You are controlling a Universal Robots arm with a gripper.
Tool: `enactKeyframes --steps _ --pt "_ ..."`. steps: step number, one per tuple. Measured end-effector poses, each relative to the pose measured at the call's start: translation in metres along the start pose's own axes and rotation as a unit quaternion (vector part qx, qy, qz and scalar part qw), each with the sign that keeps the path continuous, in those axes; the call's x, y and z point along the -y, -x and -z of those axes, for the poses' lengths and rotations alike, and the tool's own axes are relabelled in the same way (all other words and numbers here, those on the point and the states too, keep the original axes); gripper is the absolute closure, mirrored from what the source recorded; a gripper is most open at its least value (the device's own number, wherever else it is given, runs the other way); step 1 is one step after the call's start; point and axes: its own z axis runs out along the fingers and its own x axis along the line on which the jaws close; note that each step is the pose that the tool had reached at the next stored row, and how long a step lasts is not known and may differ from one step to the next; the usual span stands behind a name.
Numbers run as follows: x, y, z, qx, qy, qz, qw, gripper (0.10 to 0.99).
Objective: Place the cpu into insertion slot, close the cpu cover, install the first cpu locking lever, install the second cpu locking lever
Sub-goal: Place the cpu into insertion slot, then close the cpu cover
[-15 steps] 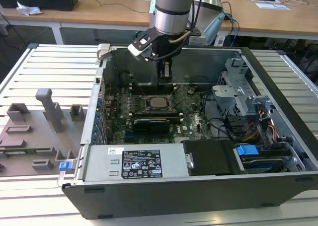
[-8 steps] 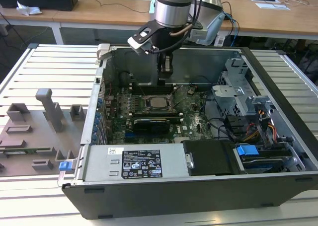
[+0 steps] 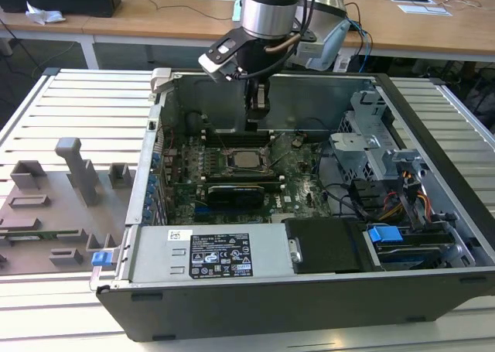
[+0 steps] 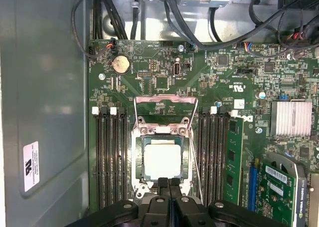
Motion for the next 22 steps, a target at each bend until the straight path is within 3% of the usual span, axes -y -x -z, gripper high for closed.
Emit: enactKeyframes --steps 4,5,8,18,22 --pt "-0.0003 0.0000 0.0001 0.0000 0.0000 0.000 1.0000 0.980" --pt "-0.0050 0.0001 0.0004 0.0001 -0.0001 0.000 1.0000 0.980" --pt "-0.0332 0.0002 0.0015 0.0000 -0.0002 0.000 1.0000 0.980" --pt "-0.0548 0.0005 0.0024 0.0000 -0.0002 0.000 1.0000 0.980" --pt "-0.0696 0.0006 0.0031 0.0000 -0.0003 0.000 1.0000 0.980"
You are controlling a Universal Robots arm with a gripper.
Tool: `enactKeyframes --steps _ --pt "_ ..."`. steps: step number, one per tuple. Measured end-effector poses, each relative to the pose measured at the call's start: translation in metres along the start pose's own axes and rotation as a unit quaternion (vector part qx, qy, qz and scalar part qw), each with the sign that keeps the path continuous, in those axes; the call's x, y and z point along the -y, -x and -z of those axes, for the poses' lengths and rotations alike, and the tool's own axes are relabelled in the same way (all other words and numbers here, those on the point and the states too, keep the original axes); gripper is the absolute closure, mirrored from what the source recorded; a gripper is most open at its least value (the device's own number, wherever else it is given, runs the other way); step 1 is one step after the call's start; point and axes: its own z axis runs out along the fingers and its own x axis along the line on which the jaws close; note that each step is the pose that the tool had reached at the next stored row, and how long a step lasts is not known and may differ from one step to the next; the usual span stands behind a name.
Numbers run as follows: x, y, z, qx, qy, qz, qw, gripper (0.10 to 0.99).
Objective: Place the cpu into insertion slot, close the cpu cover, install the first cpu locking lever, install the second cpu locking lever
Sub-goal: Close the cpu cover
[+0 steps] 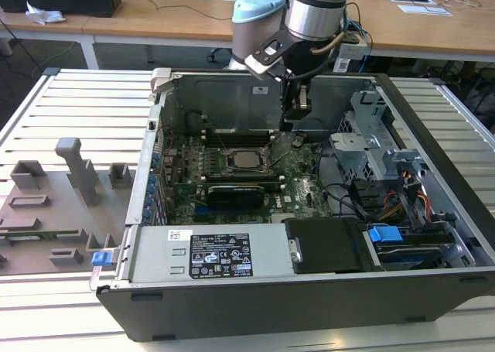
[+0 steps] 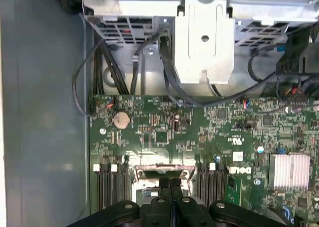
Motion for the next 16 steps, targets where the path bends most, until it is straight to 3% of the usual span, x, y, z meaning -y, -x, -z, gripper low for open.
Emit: enactKeyframes --steps 8,16 --pt "-0.0212 0.0002 0.0009 0.0000 -0.0001 0.000 1.0000 0.980" --pt "-0.0296 0.0002 0.0012 0.0000 0.0000 0.000 1.0000 0.980"
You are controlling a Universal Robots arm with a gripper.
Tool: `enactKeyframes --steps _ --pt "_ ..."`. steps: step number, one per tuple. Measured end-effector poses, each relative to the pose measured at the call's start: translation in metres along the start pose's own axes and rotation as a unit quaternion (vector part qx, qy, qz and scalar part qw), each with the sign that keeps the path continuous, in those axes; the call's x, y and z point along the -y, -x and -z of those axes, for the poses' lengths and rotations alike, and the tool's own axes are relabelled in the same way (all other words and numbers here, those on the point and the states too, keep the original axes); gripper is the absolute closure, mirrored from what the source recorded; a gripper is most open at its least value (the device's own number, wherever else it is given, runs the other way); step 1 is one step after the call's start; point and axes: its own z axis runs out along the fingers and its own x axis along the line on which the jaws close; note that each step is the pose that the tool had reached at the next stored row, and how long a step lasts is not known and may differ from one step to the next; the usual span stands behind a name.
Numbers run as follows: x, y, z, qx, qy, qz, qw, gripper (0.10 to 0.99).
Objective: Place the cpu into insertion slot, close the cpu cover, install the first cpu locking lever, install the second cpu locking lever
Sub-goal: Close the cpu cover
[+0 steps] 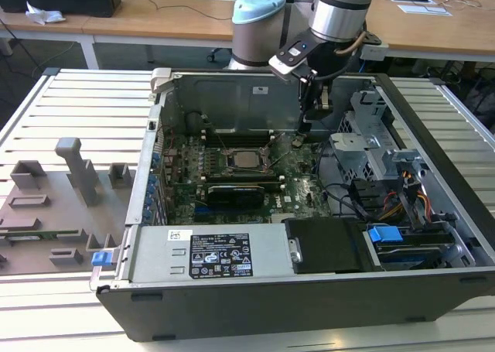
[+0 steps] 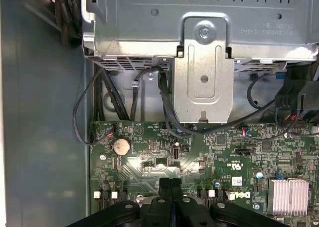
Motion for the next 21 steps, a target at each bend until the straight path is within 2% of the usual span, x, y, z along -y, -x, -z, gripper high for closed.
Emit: enactKeyframes --steps 10,13,16,21 --pt "-0.0091 0.0001 0.0003 0.0001 0.0000 0.000 1.0000 0.980" --pt "-0.0156 0.0001 0.0004 0.0000 0.0000 0.000 1.0000 0.980" --pt "-0.0274 0.0002 0.0005 0.0000 0.0000 0.000 1.0000 0.980" --pt "-0.0299 0.0002 0.0005 0.0001 0.0000 0.000 1.0000 0.980"
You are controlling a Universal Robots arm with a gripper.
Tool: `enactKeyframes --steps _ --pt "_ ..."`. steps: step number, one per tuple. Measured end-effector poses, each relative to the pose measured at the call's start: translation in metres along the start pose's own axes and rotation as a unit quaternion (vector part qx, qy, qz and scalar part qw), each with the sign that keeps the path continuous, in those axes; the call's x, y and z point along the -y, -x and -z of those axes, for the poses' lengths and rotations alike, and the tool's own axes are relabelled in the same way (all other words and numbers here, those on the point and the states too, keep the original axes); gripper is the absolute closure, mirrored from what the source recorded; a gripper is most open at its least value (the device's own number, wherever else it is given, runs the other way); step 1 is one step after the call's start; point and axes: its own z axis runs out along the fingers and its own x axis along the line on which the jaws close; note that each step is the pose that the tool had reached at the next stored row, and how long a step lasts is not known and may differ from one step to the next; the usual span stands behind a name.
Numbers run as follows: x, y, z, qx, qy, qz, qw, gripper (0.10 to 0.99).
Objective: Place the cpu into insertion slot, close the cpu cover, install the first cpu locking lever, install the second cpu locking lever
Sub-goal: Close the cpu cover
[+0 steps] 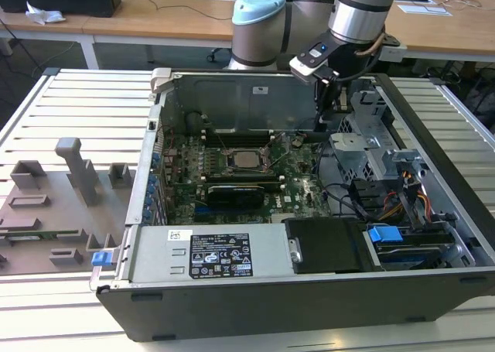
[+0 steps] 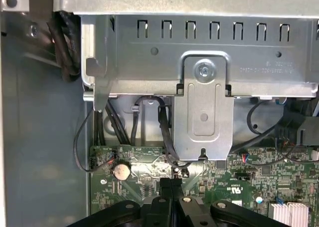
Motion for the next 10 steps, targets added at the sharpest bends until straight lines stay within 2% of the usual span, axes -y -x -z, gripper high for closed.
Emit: enactKeyframes --steps 10 --pt "0.0010 -0.0002 -0.0066 0.0000 0.0000 0.000 1.0000 0.980"
